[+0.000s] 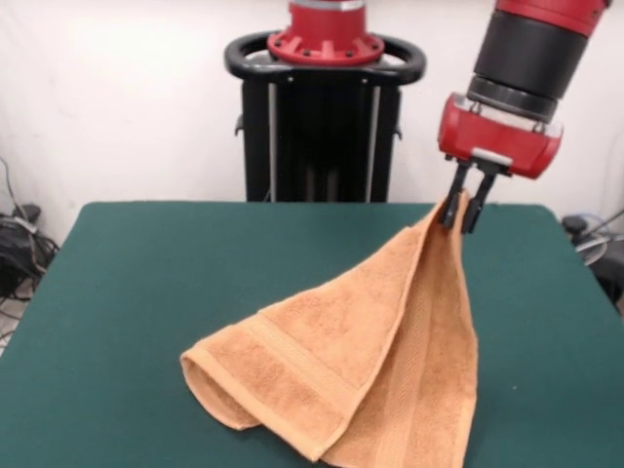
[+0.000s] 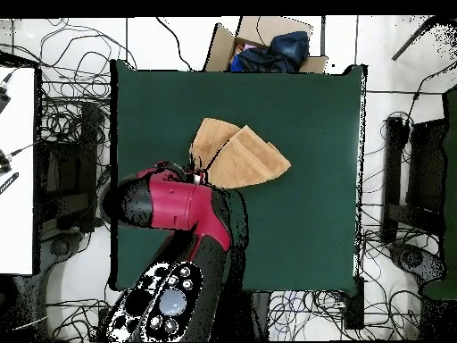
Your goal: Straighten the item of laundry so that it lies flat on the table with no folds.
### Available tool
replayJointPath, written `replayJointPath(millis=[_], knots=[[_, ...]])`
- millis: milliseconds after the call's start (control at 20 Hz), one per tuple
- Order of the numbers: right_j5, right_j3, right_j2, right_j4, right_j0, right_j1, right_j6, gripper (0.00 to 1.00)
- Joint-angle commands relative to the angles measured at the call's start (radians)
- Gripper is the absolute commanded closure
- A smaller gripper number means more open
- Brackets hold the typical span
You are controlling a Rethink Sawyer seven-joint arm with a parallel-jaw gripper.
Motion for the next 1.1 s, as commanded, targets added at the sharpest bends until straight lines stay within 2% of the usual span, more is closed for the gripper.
replayJointPath(millis=[50,400,750,1100], knots=[[0.131,0.14,0.039,0.084,0.015,0.014,0.31,1.0],[0.11,0.186,0.095,0.131,-0.011,0.007,0.269,1.0],[0.011,0.24,0.183,0.164,-0.059,0.022,0.208,1.0],[0.031,0.261,0.223,0.172,-0.085,0.026,0.194,1.0]])
